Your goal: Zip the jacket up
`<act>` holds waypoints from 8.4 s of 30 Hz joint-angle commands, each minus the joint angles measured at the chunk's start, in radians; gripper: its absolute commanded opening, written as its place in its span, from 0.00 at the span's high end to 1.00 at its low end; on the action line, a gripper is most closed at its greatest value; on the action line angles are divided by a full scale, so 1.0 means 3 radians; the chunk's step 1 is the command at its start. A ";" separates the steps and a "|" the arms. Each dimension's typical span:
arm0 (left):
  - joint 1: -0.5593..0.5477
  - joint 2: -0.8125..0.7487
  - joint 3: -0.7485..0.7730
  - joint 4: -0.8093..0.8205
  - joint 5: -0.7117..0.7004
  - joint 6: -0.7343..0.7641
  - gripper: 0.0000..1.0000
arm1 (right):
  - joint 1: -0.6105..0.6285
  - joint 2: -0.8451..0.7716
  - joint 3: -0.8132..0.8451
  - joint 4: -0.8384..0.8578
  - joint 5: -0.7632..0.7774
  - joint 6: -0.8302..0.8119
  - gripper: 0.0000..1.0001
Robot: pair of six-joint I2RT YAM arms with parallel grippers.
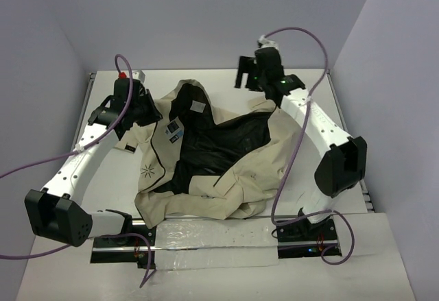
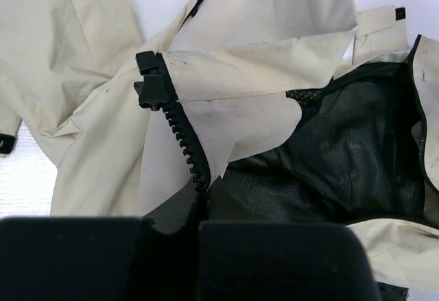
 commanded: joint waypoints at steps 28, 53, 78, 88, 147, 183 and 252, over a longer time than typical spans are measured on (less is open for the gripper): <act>-0.0024 -0.0189 0.0180 -0.0073 -0.0034 -0.0013 1.00 | 0.0416 0.1947 0.1378 -0.0398 -0.0756 -0.0177 0.57; -0.0279 -0.0167 0.0021 -0.0235 0.0229 0.0041 1.00 | 0.0130 0.2065 0.2142 -0.0199 0.0451 0.0181 0.28; -0.2161 0.0591 0.1032 0.0260 -0.0445 0.0041 0.01 | -0.0444 -0.1486 -0.1523 -0.0087 0.0050 0.0401 0.22; -0.1399 0.0386 0.0632 0.0127 -0.0561 -0.0443 0.14 | 0.0542 -0.0831 -0.0870 -0.0516 0.0112 0.0006 0.22; -0.1476 -0.0696 -0.1616 -0.0271 -0.1093 -0.1764 1.00 | 0.0373 -0.1475 -0.3018 0.1291 -0.0783 0.1775 0.20; -0.1477 -0.0795 -0.0508 -0.0597 -0.1257 -0.1547 1.00 | 0.0621 -0.0749 -0.2998 0.2099 -0.1625 0.2778 0.14; -0.0679 -0.0020 0.0011 0.1126 0.0733 -0.0860 0.07 | 0.0500 -0.0879 -0.1773 0.1333 -0.2447 -0.0125 1.00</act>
